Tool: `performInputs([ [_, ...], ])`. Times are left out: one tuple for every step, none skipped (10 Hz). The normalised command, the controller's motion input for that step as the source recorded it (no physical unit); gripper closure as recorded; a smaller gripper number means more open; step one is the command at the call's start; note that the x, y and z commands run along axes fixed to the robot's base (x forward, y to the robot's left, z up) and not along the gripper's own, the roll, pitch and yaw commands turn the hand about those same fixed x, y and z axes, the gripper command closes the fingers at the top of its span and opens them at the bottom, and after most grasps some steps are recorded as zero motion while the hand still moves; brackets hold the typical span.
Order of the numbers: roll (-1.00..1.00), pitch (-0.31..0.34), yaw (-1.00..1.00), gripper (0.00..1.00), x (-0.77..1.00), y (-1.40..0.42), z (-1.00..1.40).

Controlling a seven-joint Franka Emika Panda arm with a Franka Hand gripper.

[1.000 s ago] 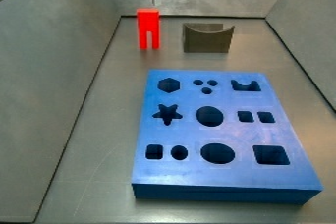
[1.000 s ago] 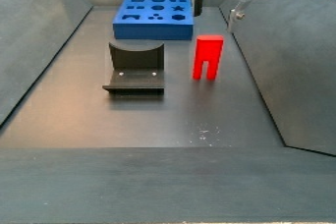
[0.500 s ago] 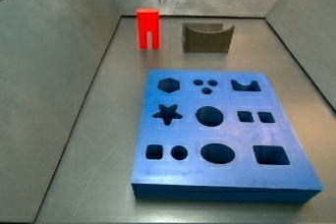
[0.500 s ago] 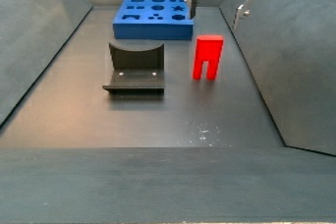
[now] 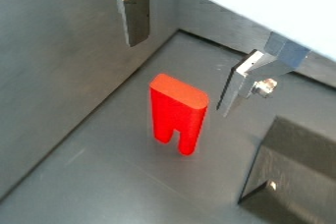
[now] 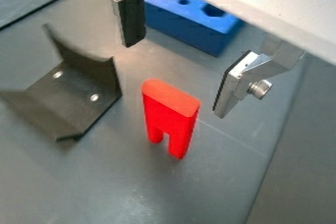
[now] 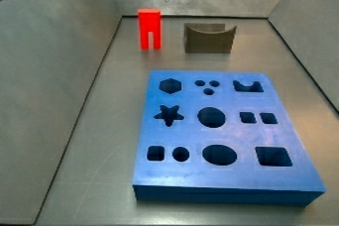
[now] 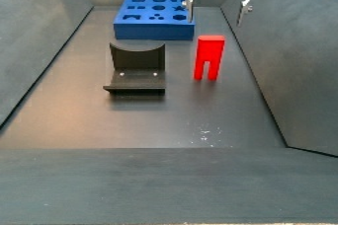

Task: Pick up the square-circle object. Move up. Rotate the square-circle object. Place the square-circle object on the fixture. Regrasp the square-circle object. Move to above the board. Insert the square-circle object.
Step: Rotate the square-circle object.

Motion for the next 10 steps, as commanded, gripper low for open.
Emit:
performInputs([
  [-0.05, 0.012, 0.75, 0.0, 0.04, 0.0, -0.02],
  [-0.05, 0.012, 0.44, 0.0, 0.04, 0.0, -0.02],
  [-0.05, 0.012, 0.23, 0.0, 0.04, 0.0, -0.02],
  [-0.05, 0.012, 0.17, 0.0, 0.0, 0.0, -1.0],
  [-0.05, 0.002, 0.1, 0.0, 0.01, 0.0, -1.0],
  [-0.04, -0.025, 0.07, 0.0, 0.02, 0.0, -1.0],
  [-0.04, -0.035, 0.05, 0.0, 0.03, 0.0, -1.0],
  [-0.02, -0.042, 0.05, 0.0, 0.03, 0.0, -0.8],
  [-0.01, -0.042, 0.04, 0.0, 0.03, 0.0, -0.65],
  [0.0, -0.038, 0.04, 0.0, 0.03, 0.0, -0.44],
])
